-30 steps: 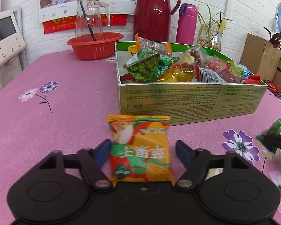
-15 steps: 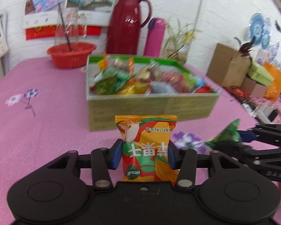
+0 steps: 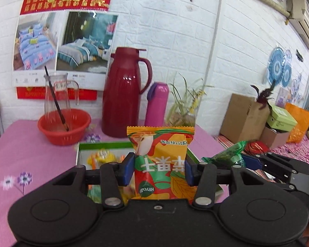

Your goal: Organize snacks

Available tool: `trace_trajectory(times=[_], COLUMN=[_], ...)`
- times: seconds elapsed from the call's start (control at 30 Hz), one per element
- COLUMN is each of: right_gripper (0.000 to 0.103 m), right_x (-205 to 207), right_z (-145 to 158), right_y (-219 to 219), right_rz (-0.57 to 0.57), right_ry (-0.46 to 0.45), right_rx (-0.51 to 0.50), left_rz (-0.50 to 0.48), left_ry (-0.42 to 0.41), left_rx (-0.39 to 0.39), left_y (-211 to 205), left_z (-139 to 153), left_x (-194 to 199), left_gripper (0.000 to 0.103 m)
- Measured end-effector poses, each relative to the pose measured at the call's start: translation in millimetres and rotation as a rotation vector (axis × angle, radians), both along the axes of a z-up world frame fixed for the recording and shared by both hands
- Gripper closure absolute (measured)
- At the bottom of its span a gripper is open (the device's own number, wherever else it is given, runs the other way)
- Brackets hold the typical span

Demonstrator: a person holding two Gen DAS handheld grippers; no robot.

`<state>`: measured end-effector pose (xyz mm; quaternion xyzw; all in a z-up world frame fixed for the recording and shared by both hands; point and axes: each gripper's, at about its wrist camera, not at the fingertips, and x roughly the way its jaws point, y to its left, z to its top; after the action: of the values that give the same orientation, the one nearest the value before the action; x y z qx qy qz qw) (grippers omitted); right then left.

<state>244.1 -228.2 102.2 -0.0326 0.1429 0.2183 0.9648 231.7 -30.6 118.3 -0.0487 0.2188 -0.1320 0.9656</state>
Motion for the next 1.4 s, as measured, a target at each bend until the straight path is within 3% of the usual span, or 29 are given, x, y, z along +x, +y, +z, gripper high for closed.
trace_trajectory(times=[0.33,0.37,0.4,0.43,0.47,0.67,0.9,1.13,1.4], right_gripper=[0.037,0.034,0.027,0.000,0.000,0.000,0.000,0.000,0.000], right_x=[63,67,71,72,70,61,30,-28,-80], right_z=[-42,-48,-53,-57,-60,-59,-32,-16,-27], right_y=[2,6,9,11,12,0,-14,-22,-22], right_rz=[-0.045,-0.034,-0.019,-0.013,-0.028,-0.045,-0.071,-0.090,-0.100], right_ry=[0.046,0.053,0.060,0.064,0.055,0.064,0.092,0.117,0.162], right_rx=[0.025,0.013,-0.002,-0.023,-0.038,-0.026,0.035,-0.025,-0.082], left_rz=[0.037,0.033,0.026,0.036,0.060,0.089,0.094,0.124,0.165], left_ry=[0.038,0.039,0.040,0.046,0.038,0.037,0.015,0.039,0.086], left_rx=[-0.012,-0.010,-0.013,-0.016,-0.018,0.002,0.042,0.071,0.134], left_y=[-7,-7,-7,-5,-2,6,8,16,18], left_z=[-32,-37,-41,-45,-47,-50,-36,-33,-50], left_x=[67,70,73,75,74,67,26,-37,-94], left_gripper=[0.083,0.074,0.057,0.010,0.000,0.000,0.000,0.000,0.000])
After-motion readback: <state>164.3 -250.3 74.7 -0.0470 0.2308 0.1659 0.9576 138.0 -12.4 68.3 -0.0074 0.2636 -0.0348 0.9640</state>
